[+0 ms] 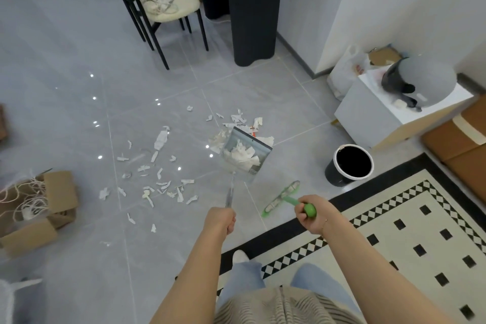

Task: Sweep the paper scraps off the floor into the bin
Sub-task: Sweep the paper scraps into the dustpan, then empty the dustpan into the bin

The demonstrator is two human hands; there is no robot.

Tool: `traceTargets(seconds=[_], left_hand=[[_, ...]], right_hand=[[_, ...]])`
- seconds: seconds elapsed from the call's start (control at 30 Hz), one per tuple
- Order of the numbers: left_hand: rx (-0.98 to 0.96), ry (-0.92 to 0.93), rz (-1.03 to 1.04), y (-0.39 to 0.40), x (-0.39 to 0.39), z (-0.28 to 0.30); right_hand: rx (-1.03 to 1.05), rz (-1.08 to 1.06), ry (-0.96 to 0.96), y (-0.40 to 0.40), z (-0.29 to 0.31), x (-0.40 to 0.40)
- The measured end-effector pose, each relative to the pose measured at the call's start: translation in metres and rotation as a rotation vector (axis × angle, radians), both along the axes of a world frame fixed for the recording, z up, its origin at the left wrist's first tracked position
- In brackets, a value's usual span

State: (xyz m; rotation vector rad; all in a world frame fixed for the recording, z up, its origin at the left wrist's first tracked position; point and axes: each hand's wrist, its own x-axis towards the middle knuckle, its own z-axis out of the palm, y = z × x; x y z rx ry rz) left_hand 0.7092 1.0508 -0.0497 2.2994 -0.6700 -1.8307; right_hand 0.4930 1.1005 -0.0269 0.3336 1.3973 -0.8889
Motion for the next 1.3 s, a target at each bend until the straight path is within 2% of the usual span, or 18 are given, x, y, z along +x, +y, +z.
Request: traceTargets(seconds=[0.27,0.47,0.77,0.9,1.3], left_hand=[[-0.095,-0.047,0.012,0.040,-0.052,0.036],[-0.158,-0.042,0.058,0.072,-0.106,0.071],[-0.246,-0.086,0.023,0.128,-0.174,0.088],[-0.269,-0.092,-0.035,0.125,-0.194,0.091],[-0.218,-0.070,-0.275,0.062,-0.238,0.077]], right_hand=[[-0.057,0.014,-0.033,0.040,0.007,-0.059],[-0.034,0.346,0.081,0.081,0.016,-0.114],[0.002,0.504,0.129,0.134,0.027,-0.192],[0.050,0.483,0.126,0.142,0.016,-0.212],[0.098,0.198,0.052,0.152,-0.002,-0.260]])
